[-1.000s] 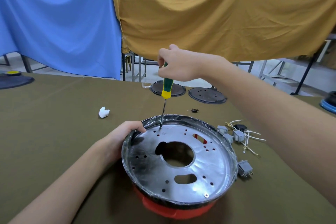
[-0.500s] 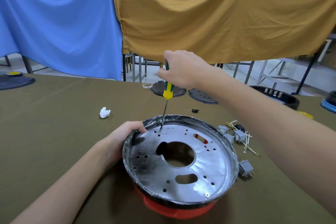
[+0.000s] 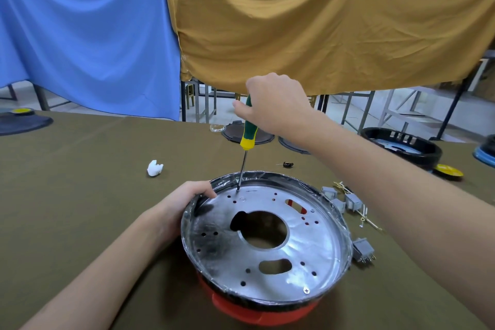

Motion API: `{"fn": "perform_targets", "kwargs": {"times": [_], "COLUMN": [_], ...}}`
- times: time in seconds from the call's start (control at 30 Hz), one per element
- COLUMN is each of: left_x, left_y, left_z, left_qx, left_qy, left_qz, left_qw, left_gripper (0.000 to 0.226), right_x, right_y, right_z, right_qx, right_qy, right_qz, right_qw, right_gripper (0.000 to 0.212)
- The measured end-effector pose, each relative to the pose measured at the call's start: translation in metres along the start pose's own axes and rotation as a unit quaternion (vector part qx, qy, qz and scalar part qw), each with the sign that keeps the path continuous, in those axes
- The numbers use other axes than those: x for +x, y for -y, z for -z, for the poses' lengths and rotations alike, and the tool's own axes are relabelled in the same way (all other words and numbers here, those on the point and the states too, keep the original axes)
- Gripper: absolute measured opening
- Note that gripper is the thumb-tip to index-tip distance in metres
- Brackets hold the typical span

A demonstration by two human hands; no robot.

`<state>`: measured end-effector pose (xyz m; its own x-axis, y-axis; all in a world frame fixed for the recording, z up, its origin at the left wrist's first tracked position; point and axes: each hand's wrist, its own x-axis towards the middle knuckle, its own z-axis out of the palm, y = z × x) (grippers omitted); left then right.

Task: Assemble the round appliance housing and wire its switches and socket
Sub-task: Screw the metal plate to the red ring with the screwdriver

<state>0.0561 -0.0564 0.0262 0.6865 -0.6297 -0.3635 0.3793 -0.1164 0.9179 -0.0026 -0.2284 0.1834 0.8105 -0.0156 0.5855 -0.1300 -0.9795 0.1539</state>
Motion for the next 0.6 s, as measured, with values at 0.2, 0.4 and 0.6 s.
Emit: {"fn": "perform_targets", "kwargs": {"times": [0.2, 0.4, 0.6], "left_x": [0.006, 0.012, 0.015], "left_y": [0.002, 0.002, 0.002], "left_z": [0.004, 0.007, 0.009], "left_qx": [0.011, 0.045, 0.033], "left_qy": [0.002, -0.049, -0.034], "left_qz": [-0.013, -0.073, -0.051], "left_qw": [1.000, 0.995, 0.998], "left_gripper": [0.022, 0.026, 0.026], "right_x": [0.000, 0.001, 0.003], "right_y": [-0.017, -0.014, 0.007], "right_z": [0.011, 0.012, 0.000], "right_qx": [0.243, 0.247, 0.059], "right_qy": [0.180, 0.128, 0.002], "right_qz": [0.013, 0.036, 0.020], "right_qw": [0.953, 0.960, 0.998], "right_gripper": [0.024, 0.023, 0.039]}}
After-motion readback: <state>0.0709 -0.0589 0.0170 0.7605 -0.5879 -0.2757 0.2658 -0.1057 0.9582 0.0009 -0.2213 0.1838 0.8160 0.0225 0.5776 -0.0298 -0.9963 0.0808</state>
